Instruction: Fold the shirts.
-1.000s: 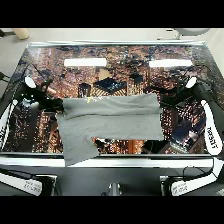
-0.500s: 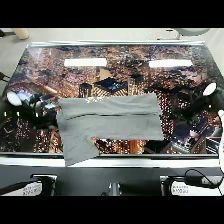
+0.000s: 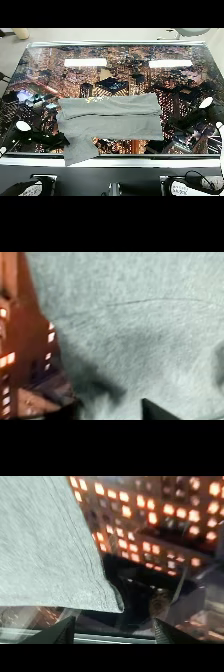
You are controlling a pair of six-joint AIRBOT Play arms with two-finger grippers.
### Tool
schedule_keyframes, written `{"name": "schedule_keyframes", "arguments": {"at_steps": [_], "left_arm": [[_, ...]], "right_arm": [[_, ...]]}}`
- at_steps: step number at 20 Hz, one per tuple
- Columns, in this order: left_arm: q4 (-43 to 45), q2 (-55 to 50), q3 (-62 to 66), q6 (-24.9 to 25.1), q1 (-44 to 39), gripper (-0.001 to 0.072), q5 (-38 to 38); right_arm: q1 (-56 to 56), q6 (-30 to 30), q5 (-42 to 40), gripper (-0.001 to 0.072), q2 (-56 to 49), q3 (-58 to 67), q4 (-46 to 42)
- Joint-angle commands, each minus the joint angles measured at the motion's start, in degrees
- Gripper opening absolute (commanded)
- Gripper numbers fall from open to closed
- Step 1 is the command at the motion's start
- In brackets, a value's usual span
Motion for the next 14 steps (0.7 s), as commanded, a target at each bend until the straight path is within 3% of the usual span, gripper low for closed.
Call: {"name": "schedule_keyframes", "arguments": {"at_steps": [1, 2, 3, 7, 9, 10, 11, 14], "left_arm": [[-0.6, -0.1, -1.1, -2.6, -2.0, 0.0234, 6.4], [-0.6, -0.1, -1.0, -2.5, -2.0, 0.01, 6.6], [-0.6, 0.0, -0.9, -2.0, -2.0, 0.0027, 6.6], [-0.6, 1.1, -0.6, -1.1, -2.0, 0.0028, 6.6], [-0.6, 1.9, -0.6, -1.1, -2.0, 0.0028, 6.6], [-0.6, 2.5, -0.6, -1.0, -2.0, 0.0028, 6.6], [-0.5, 3.3, -0.1, -0.7, -2.0, 0.0027, 6.6], [-0.5, 8.1, 6.7, 1.9, -2.0, 0.0026, 6.6]], "right_arm": [[0.0, -2.1, -3.1, 0.0539, 0.2, -4.7, 2.2], [0.0, -2.6, -4.5, 0.0539, 0.2, -5.7, 2.7], [0.0, -2.7, -6.1, 0.0539, 0.2, -6.6, 3.1], [0.4, -3.0, -11.5, 0.0528, 0.1, -10.3, 7.8], [3.1, -3.2, -12.9, 0.0346, -0.5, -10.8, 7.8], [4.8, -3.6, -14.4, 0.0108, -0.7, -10.8, 8.0], [6.0, -3.8, -15.0, 0.0017, -0.4, -10.0, 7.5], [6.5, -3.7, -15.2, 0.0015, 1.8, -2.7, 7.7]]}}
